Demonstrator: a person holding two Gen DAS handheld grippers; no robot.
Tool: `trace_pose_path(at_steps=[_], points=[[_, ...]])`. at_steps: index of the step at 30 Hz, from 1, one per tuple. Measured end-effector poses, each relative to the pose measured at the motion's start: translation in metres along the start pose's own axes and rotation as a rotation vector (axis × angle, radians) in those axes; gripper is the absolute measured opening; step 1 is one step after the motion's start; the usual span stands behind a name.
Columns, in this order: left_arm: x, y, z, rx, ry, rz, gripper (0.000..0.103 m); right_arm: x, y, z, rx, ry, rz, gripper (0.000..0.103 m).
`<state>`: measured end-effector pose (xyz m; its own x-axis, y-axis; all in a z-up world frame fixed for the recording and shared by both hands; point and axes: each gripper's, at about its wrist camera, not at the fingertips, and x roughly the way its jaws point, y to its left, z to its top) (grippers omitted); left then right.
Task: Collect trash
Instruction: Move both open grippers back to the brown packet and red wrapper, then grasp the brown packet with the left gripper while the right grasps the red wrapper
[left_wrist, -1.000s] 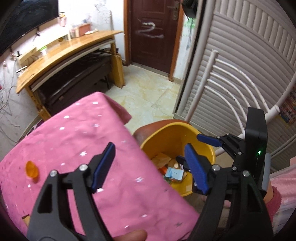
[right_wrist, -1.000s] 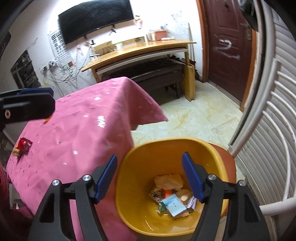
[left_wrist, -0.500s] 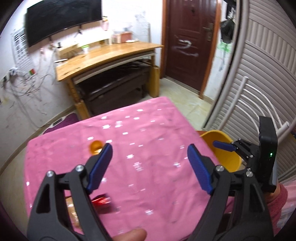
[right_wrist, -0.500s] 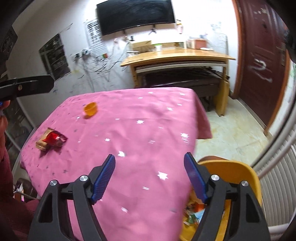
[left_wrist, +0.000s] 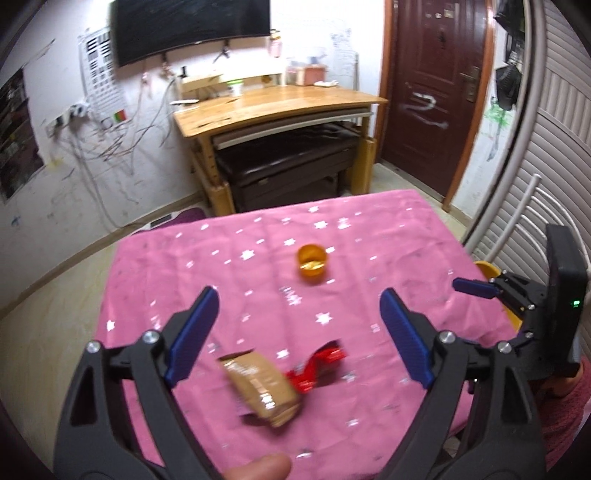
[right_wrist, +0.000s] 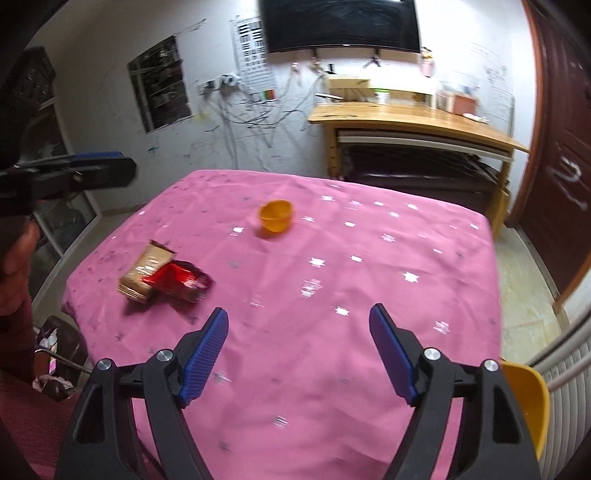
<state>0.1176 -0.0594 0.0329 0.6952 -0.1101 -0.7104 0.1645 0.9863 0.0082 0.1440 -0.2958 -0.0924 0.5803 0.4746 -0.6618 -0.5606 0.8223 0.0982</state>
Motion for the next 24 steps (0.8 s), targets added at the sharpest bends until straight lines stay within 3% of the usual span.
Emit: trace_pose_path(at_steps=[9,17,24], points=[[0.019,0.046,-0.032,-0.081,0.077,0.013,0.085,0.034,0.058,0.017,-0.09,0.042,0.095,0.077],[0.044,0.062,-0.052,-0.133,0.144,-0.042,0.085,0.065,0.086,0.021,-0.142,0.104,0.122,0.078],[0.067,0.068,-0.05,-0.184,0.189,-0.093,0.066,0.087,0.094,0.027,-0.156,0.15,0.126,0.078]])
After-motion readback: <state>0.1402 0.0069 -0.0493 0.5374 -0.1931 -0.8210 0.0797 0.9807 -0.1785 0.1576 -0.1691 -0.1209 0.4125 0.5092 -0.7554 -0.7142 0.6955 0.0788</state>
